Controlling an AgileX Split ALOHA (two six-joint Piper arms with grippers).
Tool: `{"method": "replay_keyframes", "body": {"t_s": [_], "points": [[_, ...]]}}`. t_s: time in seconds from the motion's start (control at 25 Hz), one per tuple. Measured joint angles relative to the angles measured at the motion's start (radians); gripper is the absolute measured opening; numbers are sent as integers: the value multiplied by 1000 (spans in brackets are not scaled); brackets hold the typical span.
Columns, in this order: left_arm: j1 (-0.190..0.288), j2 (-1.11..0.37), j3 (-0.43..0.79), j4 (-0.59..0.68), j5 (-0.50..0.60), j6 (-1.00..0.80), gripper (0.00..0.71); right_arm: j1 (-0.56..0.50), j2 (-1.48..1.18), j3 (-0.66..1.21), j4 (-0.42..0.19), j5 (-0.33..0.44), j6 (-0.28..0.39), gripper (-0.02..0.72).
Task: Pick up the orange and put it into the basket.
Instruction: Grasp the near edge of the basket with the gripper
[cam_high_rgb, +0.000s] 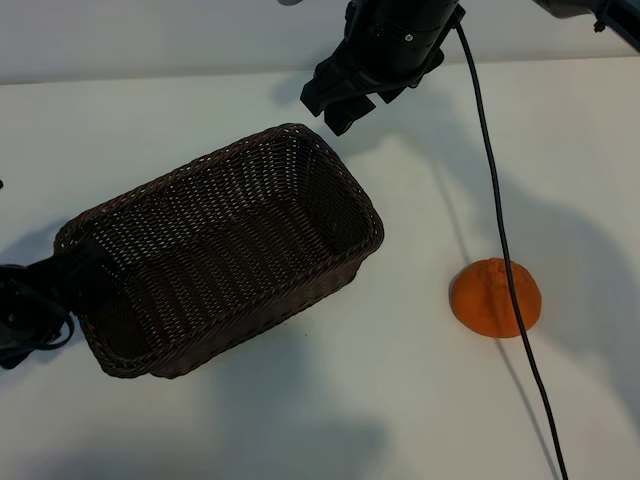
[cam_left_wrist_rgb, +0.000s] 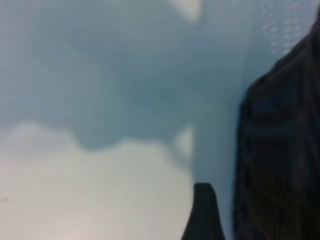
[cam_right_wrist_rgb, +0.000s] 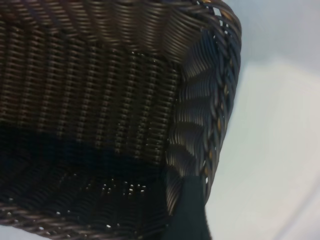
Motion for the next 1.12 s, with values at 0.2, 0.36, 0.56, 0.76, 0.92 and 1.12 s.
{"method": "replay_keyframes", "body": {"t_s": [0.2,0.36,0.56,0.76,0.92,1.12], "points": [[0,-39,0,-54,-26,36,588,0,0,0,1,0,-2,595],[0,-32,0,-55,-28,53,588,0,0,0,1,0,-3,595],[0,-17,0,-58,-34,71,588,0,0,0,2,0,-3,595],[0,32,0,-66,-45,82,588,0,0,0,6,0,-4,595],[0,37,0,-66,-75,84,588,0,0,0,6,0,-4,595],[0,61,0,-66,-82,84,588,0,0,0,6,0,-4,595]]}}
